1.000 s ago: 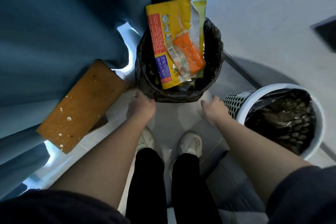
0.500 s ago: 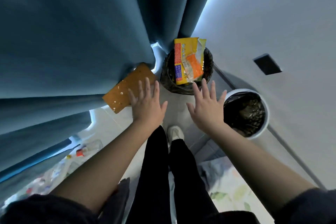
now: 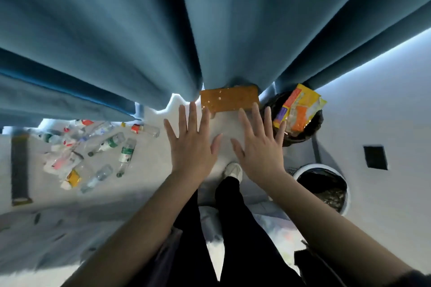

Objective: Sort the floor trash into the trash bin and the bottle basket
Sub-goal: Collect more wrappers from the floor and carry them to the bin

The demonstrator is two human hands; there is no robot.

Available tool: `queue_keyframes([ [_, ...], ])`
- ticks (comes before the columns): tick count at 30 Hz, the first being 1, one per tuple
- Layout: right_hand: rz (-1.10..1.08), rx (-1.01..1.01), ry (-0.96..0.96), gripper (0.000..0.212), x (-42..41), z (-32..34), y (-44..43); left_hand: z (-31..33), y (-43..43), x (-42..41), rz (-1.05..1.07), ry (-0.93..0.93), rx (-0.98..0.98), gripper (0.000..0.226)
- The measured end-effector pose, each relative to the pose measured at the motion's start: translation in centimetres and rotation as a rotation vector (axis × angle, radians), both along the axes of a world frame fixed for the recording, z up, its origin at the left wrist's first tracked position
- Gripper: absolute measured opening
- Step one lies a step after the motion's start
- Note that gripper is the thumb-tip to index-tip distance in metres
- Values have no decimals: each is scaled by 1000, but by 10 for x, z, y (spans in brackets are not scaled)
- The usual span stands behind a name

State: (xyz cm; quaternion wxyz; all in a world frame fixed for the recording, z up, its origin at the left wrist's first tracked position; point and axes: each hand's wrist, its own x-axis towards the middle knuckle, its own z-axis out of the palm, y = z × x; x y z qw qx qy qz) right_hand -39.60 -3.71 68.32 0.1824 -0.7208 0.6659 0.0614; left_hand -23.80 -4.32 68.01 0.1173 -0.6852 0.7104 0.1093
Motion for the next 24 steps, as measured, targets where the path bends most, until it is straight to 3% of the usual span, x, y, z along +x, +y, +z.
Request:
queue_keyframes([
  [11, 494, 23, 83, 69, 210, 3, -7, -7, 77, 201, 490, 23, -15, 68],
  [24, 803, 95, 30, 67, 509, -47, 32, -59, 155, 468, 858, 31, 119, 70],
])
